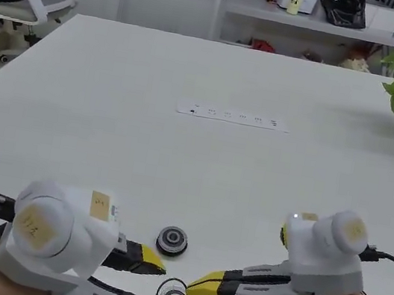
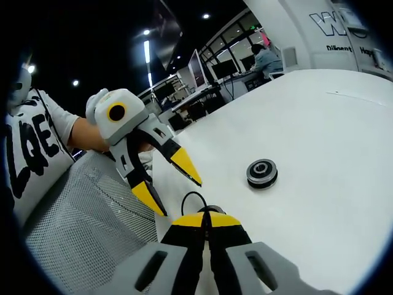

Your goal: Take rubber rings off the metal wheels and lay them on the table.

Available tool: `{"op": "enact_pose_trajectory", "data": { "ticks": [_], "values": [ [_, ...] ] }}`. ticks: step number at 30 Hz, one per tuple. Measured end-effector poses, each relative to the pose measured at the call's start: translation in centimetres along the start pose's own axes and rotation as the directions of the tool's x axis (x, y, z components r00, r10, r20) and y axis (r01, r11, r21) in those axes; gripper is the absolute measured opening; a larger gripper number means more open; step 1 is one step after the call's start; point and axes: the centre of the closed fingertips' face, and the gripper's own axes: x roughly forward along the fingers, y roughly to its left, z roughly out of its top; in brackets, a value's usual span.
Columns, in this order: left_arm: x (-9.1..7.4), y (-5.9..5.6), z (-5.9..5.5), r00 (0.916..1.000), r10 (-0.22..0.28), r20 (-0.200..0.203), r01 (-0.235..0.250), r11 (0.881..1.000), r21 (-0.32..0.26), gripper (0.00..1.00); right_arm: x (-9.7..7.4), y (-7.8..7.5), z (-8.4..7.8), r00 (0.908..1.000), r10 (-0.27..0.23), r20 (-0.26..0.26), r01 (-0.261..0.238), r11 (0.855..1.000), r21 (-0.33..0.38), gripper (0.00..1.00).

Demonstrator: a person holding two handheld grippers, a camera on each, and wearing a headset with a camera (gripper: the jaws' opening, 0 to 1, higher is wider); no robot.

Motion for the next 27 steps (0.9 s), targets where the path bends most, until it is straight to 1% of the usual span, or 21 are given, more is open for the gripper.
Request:
{"op": "enact_pose_trajectory", "data": {
  "ticks": [4,10,17,22,27],
  "values": [
    [-0.4,0.0,0.1,1.0000,0.007,0.006,-0.007,1.000,-0.004,0.35,0.0,0.1,0.1,1.0000,0.003,0.000,-0.003,1.000,-0.001,0.00],
    [-1.2,0.4,0.2,0.9994,0.026,0.022,-0.026,1.000,-0.016,0.39,-0.1,0.1,0.4,1.0000,0.002,0.006,-0.002,1.000,0.001,0.00],
    [-2.0,0.3,-0.1,0.9990,0.037,0.025,-0.036,0.999,-0.021,0.44,-0.3,0.2,0.7,1.0000,-0.002,0.007,0.002,1.000,-0.004,0.00],
    [-2.6,0.5,-0.2,0.9982,0.053,0.029,-0.052,0.998,-0.027,0.47,-0.4,0.1,1.0,0.9999,-0.006,0.012,0.006,1.000,-0.005,0.00],
    [-3.4,0.9,-0.2,0.9964,0.074,0.042,-0.072,0.997,-0.039,0.48,-0.5,0.1,1.2,0.9999,-0.012,0.011,0.012,1.000,-0.005,0.00]
  ]
}}
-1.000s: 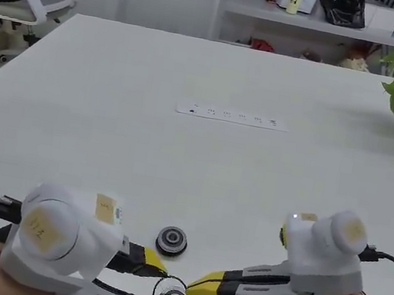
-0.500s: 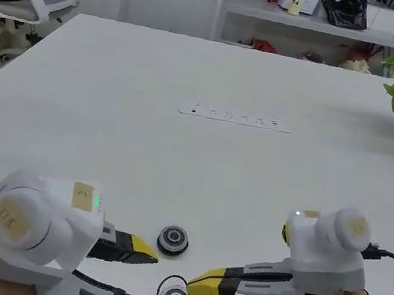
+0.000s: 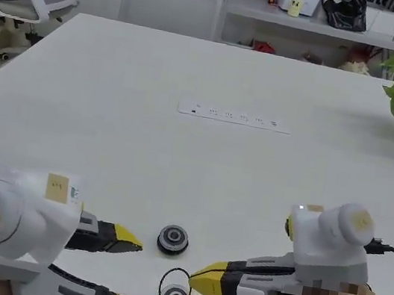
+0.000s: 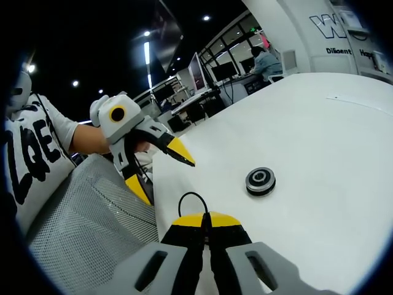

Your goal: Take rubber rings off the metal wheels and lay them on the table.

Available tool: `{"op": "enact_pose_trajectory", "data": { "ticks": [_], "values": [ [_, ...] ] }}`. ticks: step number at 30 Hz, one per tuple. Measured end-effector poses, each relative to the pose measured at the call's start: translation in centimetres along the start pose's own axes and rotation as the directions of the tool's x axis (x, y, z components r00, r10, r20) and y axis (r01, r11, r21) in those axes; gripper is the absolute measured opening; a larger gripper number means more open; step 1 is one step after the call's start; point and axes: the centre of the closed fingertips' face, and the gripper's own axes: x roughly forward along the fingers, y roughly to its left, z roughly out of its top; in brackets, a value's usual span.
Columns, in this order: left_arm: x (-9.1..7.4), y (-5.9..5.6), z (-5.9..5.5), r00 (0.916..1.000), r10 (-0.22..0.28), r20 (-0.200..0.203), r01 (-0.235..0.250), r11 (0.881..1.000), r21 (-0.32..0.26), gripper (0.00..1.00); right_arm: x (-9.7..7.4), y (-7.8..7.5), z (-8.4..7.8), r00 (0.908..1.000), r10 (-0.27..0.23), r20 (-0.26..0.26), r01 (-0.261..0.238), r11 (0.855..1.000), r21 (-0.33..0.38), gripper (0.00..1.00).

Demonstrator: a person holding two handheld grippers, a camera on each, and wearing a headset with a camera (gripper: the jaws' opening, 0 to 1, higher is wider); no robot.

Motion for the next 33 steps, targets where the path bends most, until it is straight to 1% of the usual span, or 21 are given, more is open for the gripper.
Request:
{"op": "enact_pose_trajectory", "data": {
  "ticks": [5,17,27,33],
  "values": [
    [-0.6,0.5,-0.3,0.9998,0.018,0.000,-0.018,1.000,-0.009,0.51,0.0,0.0,0.2,1.0000,-0.001,-0.001,0.001,1.000,0.000,0.00],
    [-1.6,1.1,-0.8,0.9989,0.046,0.003,-0.046,0.999,-0.022,0.56,0.1,0.2,1.2,1.0000,-0.003,0.008,0.003,1.000,-0.003,0.00],
    [-2.2,1.2,-1.0,0.9982,0.060,0.002,-0.060,0.998,-0.031,0.57,0.3,0.1,2.4,0.9998,-0.006,0.021,0.006,1.000,-0.017,0.00],
    [-2.6,1.4,-1.1,0.9974,0.072,0.000,-0.072,0.997,-0.033,0.59,0.8,0.1,3.1,0.9999,-0.004,0.016,0.005,1.000,-0.028,0.00]
  ]
}}
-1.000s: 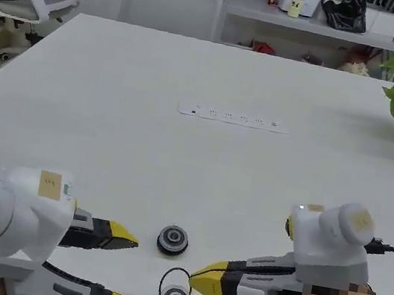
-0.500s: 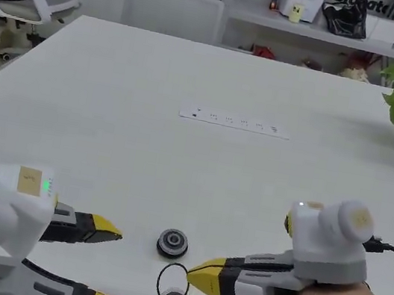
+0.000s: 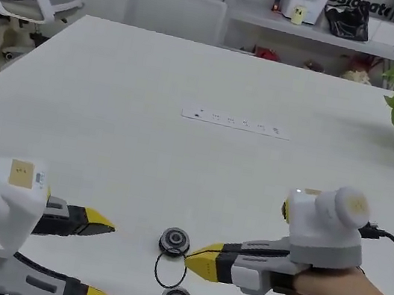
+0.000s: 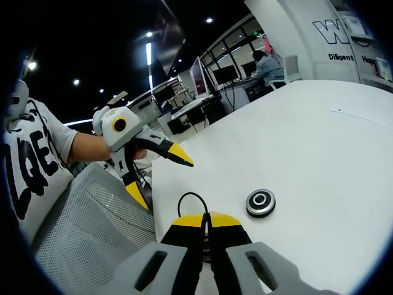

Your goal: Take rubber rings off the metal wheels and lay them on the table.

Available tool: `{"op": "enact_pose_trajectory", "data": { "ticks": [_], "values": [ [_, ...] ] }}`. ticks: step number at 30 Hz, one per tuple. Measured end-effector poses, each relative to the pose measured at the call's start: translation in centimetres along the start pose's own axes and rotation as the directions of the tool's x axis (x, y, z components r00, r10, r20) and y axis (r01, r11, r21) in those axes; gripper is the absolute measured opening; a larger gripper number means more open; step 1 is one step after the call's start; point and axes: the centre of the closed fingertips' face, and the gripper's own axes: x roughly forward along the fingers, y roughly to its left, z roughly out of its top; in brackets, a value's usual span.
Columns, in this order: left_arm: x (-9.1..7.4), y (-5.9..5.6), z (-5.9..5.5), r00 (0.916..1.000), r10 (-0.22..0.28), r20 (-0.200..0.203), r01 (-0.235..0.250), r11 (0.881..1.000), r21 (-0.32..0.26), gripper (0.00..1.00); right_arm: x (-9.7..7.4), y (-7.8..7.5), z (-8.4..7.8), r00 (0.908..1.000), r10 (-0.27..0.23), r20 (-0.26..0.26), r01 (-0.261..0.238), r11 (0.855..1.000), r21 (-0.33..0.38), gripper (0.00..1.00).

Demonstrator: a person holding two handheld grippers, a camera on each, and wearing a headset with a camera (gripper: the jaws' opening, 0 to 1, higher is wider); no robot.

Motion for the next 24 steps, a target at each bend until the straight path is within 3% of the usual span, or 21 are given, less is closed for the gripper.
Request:
{"op": "enact_pose_trajectory", "data": {
  "ticks": [24],
  "values": [
    [-1.7,1.1,-1.0,0.9988,0.048,-0.011,-0.048,0.999,-0.021,0.61,3.9,0.1,-0.1,0.9977,0.024,-0.063,-0.025,1.000,-0.017,0.00]
  ]
}}
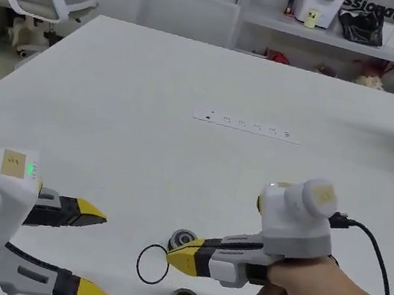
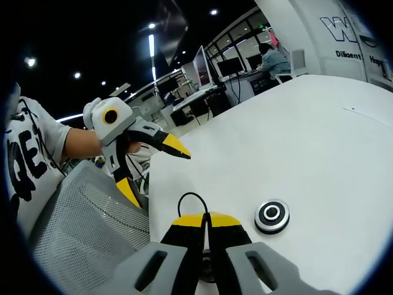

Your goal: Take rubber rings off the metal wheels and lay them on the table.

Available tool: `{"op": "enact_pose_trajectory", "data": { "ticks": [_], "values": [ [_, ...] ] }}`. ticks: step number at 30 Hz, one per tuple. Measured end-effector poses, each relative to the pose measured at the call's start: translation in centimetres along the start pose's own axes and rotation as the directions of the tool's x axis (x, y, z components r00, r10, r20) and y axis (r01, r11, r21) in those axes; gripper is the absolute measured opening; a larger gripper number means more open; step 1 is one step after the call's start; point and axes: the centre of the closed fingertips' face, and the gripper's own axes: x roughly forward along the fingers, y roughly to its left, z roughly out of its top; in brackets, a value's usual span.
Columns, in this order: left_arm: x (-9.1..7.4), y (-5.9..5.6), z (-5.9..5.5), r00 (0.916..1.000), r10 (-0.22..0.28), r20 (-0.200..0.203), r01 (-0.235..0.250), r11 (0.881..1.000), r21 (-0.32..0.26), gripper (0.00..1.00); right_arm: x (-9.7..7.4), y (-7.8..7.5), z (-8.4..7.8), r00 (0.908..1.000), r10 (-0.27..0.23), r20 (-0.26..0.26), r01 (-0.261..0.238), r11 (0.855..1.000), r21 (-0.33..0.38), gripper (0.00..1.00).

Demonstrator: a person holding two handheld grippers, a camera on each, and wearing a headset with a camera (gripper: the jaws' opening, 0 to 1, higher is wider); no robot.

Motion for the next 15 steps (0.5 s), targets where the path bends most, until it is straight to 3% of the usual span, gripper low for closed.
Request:
{"op": "enact_pose_trajectory", "data": {
  "ticks": [15],
  "values": [
    [-0.7,0.3,-0.7,0.9998,0.013,-0.016,-0.013,1.000,-0.002,0.62,1.8,-0.3,-1.1,0.9986,-0.024,-0.047,0.023,1.000,-0.004,0.00]
  ]
}}
